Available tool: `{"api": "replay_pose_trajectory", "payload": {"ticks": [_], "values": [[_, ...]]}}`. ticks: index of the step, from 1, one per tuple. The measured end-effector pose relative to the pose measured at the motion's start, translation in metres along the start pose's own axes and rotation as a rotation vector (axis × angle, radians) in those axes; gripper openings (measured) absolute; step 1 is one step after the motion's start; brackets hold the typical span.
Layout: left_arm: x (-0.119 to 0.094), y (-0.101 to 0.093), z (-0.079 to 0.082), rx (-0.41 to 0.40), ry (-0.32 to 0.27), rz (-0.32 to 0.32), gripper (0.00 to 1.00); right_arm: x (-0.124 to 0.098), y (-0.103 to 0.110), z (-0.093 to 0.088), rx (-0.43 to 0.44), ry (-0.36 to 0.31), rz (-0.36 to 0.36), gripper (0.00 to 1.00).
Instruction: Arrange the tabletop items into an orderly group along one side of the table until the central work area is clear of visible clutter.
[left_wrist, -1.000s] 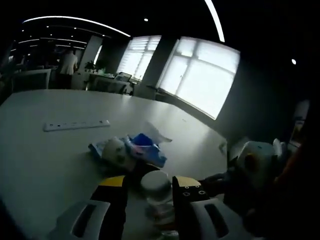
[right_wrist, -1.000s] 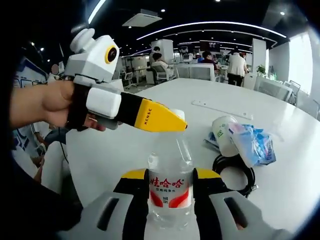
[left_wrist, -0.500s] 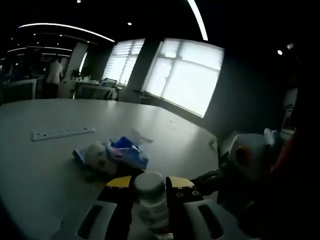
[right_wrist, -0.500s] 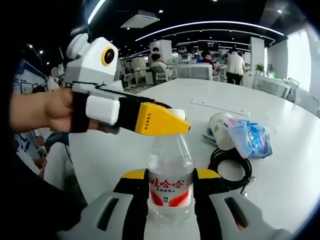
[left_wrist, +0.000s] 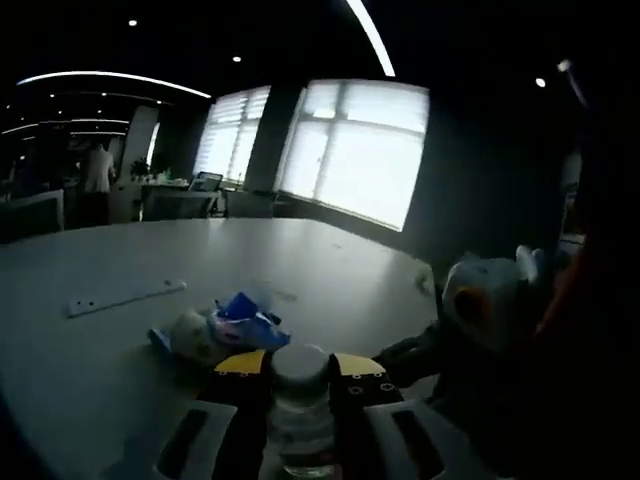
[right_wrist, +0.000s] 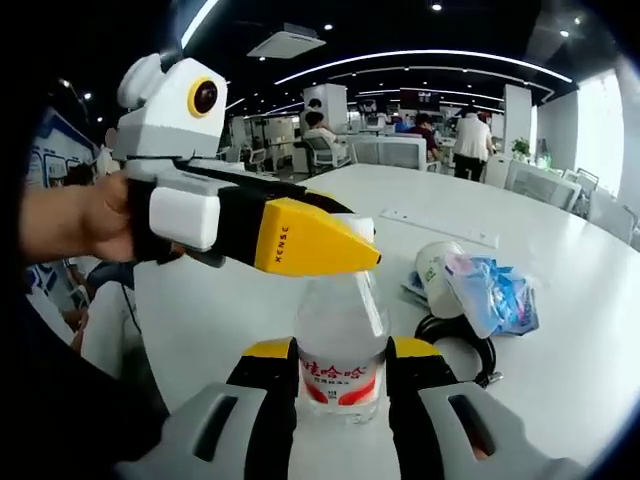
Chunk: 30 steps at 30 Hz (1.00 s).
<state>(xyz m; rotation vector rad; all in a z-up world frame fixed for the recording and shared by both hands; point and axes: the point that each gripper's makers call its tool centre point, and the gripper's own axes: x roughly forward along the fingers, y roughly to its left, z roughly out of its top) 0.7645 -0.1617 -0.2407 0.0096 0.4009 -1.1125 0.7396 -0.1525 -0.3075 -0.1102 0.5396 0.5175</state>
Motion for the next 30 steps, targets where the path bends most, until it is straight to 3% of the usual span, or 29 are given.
{"api": "replay_pose_trajectory", "payload": {"ticks": [2,13,21,30], "values": [[-0.003,0.0,0.002,0.068,0.014,0.021,0.2,0.002,0.0,0.003,-0.007,-0.002,0.002,0.29],[-0.007,0.006,-0.004,0.119,0.043,0.052,0.2,0.009,0.005,0.003,-0.034,-0.003,0.026,0.3],[-0.004,-0.004,-0.008,0.183,0.069,0.044,0.2,0.009,0.006,-0.004,-0.065,0.011,0.03,0.31],[-0.002,-0.009,-0.007,0.183,0.07,0.039,0.2,0.008,0.006,-0.003,-0.113,0.034,0.035,0.33]]}}
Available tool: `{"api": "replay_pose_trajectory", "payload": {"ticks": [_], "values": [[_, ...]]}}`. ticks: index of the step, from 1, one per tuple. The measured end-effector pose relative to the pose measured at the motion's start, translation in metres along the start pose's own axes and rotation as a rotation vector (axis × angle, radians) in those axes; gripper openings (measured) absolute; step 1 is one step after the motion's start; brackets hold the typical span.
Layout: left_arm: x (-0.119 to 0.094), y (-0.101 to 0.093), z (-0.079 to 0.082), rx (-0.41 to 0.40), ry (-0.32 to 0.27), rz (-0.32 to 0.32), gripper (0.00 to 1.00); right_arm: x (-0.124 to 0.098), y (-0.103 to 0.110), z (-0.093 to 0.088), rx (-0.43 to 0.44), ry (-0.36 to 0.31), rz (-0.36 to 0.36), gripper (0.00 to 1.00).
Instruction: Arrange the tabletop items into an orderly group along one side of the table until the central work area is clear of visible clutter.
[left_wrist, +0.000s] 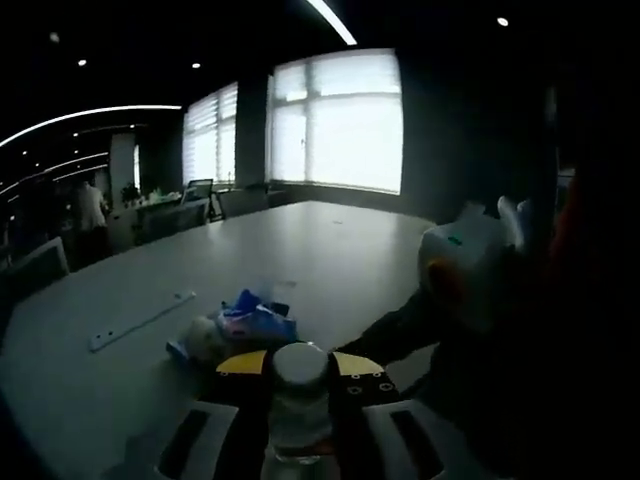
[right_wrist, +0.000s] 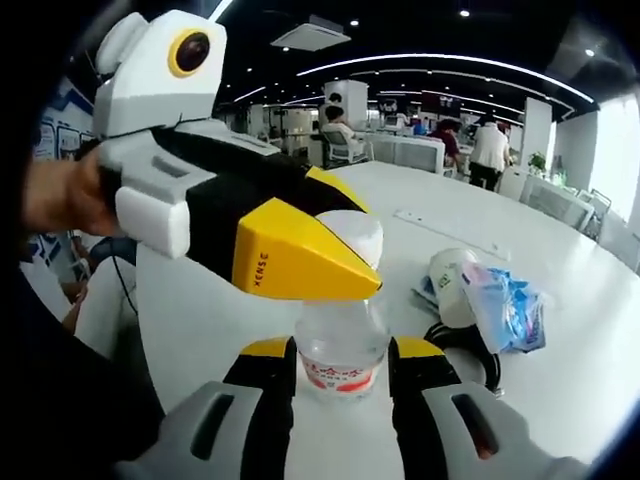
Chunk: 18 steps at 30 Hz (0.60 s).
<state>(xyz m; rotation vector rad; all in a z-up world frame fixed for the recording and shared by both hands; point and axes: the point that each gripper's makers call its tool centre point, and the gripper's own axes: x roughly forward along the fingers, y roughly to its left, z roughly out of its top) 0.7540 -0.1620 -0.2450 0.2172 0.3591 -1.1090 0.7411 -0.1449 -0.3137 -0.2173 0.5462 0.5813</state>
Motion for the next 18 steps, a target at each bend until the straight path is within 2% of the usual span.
{"api": "replay_pose_trajectory", "payload": {"ticks": [4,5,7,9,11,14,18], "values": [[0.0,-0.003,0.001,0.01,-0.001,0.004,0.2,-0.003,-0.001,0.001,0.007,0.001,0.015,0.34],[-0.001,-0.004,0.001,0.012,-0.003,0.004,0.2,-0.005,-0.002,0.004,0.013,-0.015,0.014,0.37],[-0.001,-0.003,0.001,0.012,-0.005,0.003,0.2,-0.005,-0.004,0.003,0.008,-0.015,0.004,0.52],[-0.001,-0.001,0.0,0.015,-0.007,0.001,0.2,-0.006,-0.003,0.002,0.042,-0.02,0.026,0.57],[-0.001,-0.002,0.0,0.012,-0.009,-0.002,0.2,-0.01,-0.005,0.0,0.038,-0.017,0.021,0.6],[-0.003,0.0,-0.001,0.007,-0.014,0.002,0.2,-0.016,-0.013,-0.004,0.054,-0.004,-0.008,0.78],[-0.002,0.0,-0.002,0.0,-0.026,0.0,0.2,-0.025,-0.022,-0.008,0.078,0.001,-0.017,0.85]]}}
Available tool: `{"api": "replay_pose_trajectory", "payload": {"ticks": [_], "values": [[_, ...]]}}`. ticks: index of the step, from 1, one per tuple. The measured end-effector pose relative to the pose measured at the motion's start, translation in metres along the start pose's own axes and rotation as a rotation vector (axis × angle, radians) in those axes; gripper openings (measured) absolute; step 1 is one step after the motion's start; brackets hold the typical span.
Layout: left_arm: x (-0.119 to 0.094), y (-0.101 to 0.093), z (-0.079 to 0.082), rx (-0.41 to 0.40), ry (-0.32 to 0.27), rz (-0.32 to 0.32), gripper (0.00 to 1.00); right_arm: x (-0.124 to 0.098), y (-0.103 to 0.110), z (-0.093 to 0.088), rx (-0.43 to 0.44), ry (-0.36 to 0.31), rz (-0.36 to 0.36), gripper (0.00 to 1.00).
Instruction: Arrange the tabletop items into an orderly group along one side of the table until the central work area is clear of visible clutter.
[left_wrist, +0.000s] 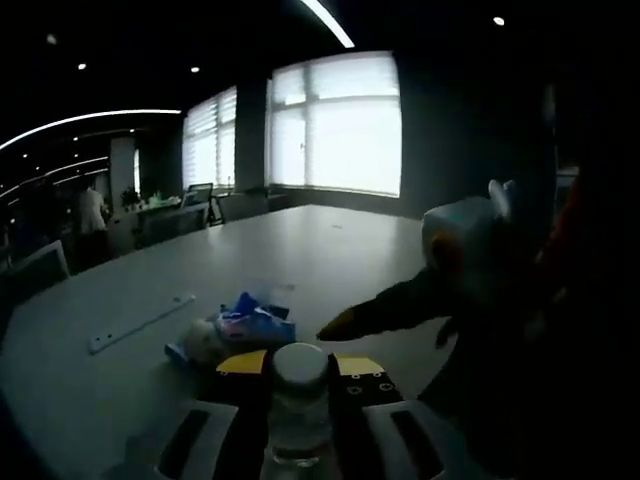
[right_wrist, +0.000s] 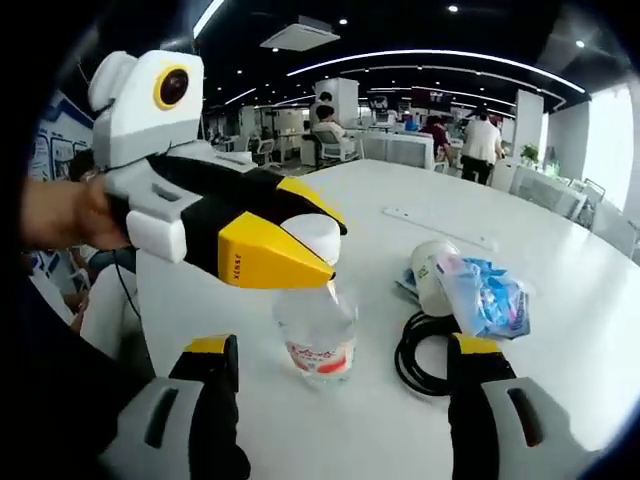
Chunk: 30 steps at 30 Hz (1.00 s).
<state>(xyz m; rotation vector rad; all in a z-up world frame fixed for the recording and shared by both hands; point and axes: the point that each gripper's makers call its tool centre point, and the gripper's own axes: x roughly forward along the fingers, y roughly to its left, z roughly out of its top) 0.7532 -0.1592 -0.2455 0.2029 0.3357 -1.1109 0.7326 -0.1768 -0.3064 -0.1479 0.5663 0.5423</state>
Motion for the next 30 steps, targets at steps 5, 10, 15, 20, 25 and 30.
{"api": "replay_pose_trajectory", "payload": {"ticks": [5,10,15,20,25,30], "values": [[0.0,0.001,0.0,-0.001,0.007,-0.01,0.2,-0.018,-0.014,-0.006,0.022,0.017,-0.006,0.95],[0.0,0.003,0.0,-0.007,0.003,-0.012,0.2,-0.036,-0.032,-0.015,0.049,0.037,-0.017,0.97],[0.002,0.007,0.0,-0.013,0.012,-0.025,0.2,-0.05,-0.049,-0.02,0.108,0.031,-0.026,0.98],[0.003,0.008,0.001,-0.02,0.032,-0.039,0.2,-0.058,-0.061,-0.026,0.136,0.04,-0.039,0.97],[0.002,0.013,0.001,-0.064,0.036,-0.037,0.19,-0.065,-0.075,-0.026,0.156,0.043,-0.071,0.96],[-0.001,0.024,0.0,-0.093,0.052,-0.032,0.19,-0.07,-0.087,-0.02,0.18,0.026,-0.102,0.96]]}}
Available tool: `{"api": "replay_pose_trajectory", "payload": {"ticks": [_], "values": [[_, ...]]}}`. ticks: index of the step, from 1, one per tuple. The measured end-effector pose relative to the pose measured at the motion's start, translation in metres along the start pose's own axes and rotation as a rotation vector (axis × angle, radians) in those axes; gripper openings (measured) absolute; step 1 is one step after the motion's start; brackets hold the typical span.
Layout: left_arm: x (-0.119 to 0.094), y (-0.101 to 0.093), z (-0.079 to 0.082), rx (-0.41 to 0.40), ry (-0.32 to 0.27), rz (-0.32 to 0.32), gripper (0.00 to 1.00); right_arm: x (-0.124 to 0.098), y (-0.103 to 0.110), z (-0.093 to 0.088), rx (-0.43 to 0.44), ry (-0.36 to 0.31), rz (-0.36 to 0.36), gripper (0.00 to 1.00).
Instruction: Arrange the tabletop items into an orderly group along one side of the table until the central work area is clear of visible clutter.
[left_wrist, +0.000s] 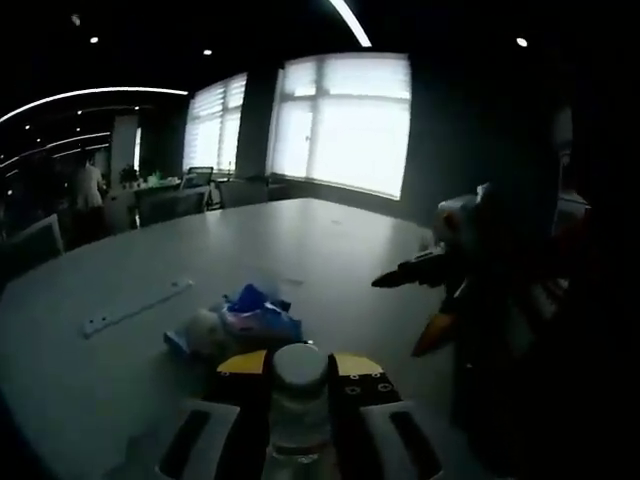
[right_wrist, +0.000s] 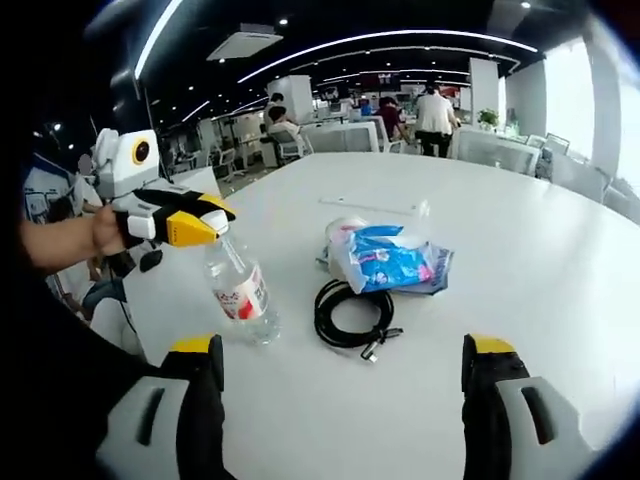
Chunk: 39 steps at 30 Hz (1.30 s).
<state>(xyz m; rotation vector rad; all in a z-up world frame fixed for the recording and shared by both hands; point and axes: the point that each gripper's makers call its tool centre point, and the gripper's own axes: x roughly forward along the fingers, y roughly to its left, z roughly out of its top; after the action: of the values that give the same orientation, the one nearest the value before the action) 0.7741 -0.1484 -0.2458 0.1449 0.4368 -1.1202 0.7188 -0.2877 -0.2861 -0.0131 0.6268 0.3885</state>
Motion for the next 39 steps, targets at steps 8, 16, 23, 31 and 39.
{"api": "replay_pose_trajectory", "payload": {"ticks": [8,16,23,31,39], "values": [[-0.013,0.026,0.01,-0.022,-0.013,0.012,0.18,-0.001,-0.009,0.006,0.02,-0.013,-0.028,0.96],[-0.03,0.07,0.036,0.017,-0.021,0.004,0.18,-0.002,-0.016,0.014,0.019,-0.02,-0.054,0.95],[-0.035,0.101,0.053,0.088,-0.002,-0.013,0.18,-0.001,-0.02,0.014,0.027,-0.013,-0.067,0.95],[-0.037,0.127,0.051,0.112,0.04,-0.034,0.18,0.003,-0.022,0.017,0.027,-0.006,-0.073,0.94],[-0.033,0.137,0.034,0.163,0.146,-0.091,0.18,0.006,-0.024,0.015,0.032,0.008,-0.086,0.93]]}}
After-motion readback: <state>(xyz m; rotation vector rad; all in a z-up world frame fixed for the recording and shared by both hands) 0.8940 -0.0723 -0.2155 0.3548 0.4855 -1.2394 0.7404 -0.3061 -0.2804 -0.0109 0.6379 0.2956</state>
